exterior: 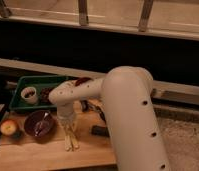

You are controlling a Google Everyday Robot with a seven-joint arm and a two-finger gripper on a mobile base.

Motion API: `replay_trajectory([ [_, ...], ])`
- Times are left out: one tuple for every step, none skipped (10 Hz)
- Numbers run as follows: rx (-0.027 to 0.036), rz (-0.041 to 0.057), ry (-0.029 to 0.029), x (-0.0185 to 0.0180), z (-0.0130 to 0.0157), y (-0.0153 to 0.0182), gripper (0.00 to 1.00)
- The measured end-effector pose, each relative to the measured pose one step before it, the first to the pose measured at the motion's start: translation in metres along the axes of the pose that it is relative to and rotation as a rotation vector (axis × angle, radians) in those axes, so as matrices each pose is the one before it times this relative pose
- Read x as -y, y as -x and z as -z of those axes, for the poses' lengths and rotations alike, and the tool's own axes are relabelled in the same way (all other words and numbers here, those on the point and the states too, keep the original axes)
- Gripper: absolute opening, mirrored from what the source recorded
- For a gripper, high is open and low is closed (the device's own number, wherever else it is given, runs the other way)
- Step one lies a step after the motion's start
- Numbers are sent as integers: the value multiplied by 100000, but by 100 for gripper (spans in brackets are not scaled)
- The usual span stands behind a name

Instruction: Place banana in tray

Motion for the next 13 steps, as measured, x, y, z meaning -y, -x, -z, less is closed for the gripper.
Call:
replay_trajectory([
  [239,584,-753,-259,106,-50,13],
  [839,153,-46,-84,370,-3,5],
  [2255,-356,-135,212,1112,-98,0],
  [2106,-364,242,134,1011,13,0],
  [3411,-756,14,386,1782,15,0],
  [3530,-1187,-91,533,1768,138,0],
  [4331,-2336,-45,833,1814,499,0],
  [4603,-2564,-377,1026,1623,927,0],
  [4978,-2978,-414,1258,1843,1317,0],
  [4869,-2681,-497,1325,1820,1522,0],
  [6024,-2467,-815,1322,1959,1916,0],
  [5168,-1600,151,418,1615,1492,0],
  [6722,-1168,568,301,1950,2021,0],
])
